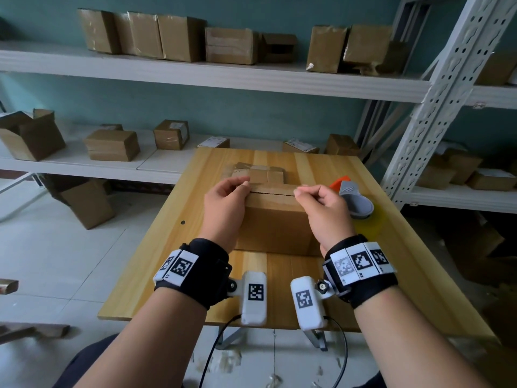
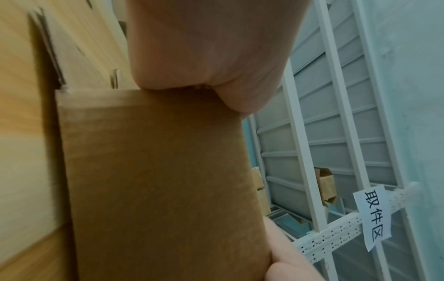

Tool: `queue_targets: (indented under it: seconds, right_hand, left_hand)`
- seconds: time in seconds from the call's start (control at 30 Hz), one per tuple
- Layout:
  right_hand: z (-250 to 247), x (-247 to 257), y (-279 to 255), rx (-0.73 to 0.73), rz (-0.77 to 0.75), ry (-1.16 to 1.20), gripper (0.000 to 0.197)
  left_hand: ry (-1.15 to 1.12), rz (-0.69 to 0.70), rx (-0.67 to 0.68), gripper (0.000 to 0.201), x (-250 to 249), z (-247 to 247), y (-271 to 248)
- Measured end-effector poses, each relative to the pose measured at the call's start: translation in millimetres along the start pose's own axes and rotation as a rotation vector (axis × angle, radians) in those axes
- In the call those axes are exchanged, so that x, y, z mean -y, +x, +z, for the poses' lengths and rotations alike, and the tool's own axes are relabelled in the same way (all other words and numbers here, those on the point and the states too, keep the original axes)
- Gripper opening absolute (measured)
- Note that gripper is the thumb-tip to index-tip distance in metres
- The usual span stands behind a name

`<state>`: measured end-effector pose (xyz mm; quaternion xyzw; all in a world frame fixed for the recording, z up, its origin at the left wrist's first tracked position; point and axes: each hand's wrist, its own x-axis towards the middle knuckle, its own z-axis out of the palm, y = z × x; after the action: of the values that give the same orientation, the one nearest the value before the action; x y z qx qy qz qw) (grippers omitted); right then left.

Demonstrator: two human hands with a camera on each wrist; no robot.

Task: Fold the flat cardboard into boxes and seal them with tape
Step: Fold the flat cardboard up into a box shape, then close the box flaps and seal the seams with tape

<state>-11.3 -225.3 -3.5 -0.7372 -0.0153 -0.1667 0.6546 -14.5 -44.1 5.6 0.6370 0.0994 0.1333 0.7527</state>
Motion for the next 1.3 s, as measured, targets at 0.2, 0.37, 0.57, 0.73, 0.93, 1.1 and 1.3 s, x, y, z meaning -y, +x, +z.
queue_targets:
  seconds: [0.2,0.37,0.57,0.73,0.93,1.1,1.3]
  right_hand:
    - [-6,5,4,0.024,0.09,0.052,0.006]
    - [-14,11,3,0.073,0.049,-0.094,0.006]
    - [-12,13,1,0.059,0.023,-0.174,0.004]
    - [-5,11,1,-0.001,-0.046,-0.249,0.009]
    - [-6,14,4,0.032,-0.001,-0.214,0.014]
    - [-19,22,-1,0.11,0.053,-0.193,0.027]
    - [-41,16,8,0.042,0.045,-0.434,0.036]
  left_hand:
    - [0.041,0.01,0.008,0.012,-2,-3,2]
    - [0.077,0.007,0.037,0.017,-7,-12,0]
    - [0.198,0.071,0.021,0.013,-9,-12,-1]
    - [0.952,0.575,-0.114,0.02,-11,1,-9]
    - [1.003,0.783,0.241,0.024,-14,24,-28]
    - [1.02,0.735,0.297,0.056,-9,18,-21]
    - [0.816,0.628,0.326,0.023,-10,19,-15]
